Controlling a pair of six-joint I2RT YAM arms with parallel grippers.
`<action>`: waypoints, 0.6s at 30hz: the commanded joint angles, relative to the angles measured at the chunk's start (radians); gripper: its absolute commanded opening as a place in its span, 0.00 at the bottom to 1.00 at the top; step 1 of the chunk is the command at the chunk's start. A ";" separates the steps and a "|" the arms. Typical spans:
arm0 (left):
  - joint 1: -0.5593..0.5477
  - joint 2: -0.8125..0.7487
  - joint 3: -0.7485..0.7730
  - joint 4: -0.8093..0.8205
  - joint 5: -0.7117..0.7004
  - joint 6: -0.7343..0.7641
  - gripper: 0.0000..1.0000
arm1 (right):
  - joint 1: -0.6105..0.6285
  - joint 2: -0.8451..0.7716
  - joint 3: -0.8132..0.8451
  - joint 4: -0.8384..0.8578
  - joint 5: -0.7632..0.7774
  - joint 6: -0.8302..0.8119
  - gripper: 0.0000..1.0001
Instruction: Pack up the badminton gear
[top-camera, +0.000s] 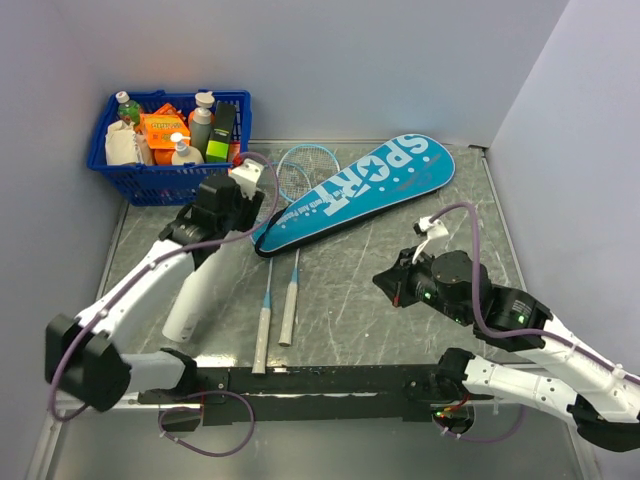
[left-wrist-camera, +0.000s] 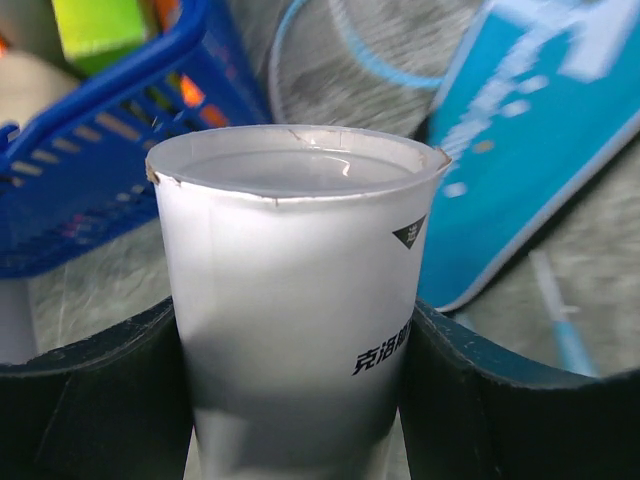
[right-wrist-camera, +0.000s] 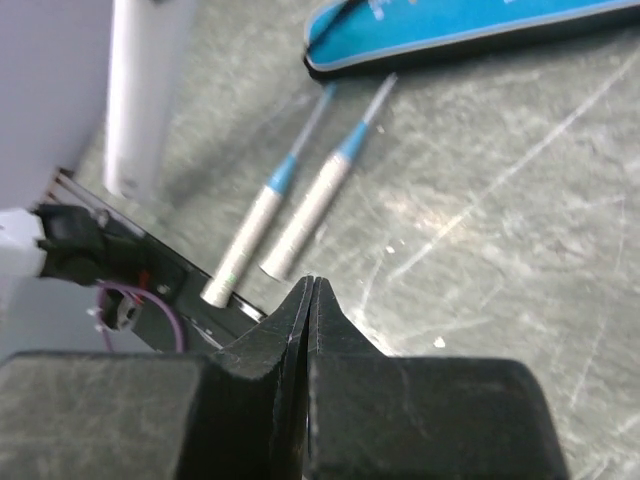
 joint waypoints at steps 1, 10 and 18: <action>0.130 0.084 0.018 0.075 -0.043 0.059 0.01 | -0.006 -0.021 -0.029 0.003 -0.004 -0.004 0.00; 0.304 0.300 -0.030 0.134 -0.179 0.001 0.01 | -0.009 -0.044 -0.110 0.037 -0.071 0.004 0.01; 0.385 0.403 -0.056 0.160 -0.245 -0.059 0.96 | -0.009 -0.095 -0.177 0.055 -0.103 0.030 0.28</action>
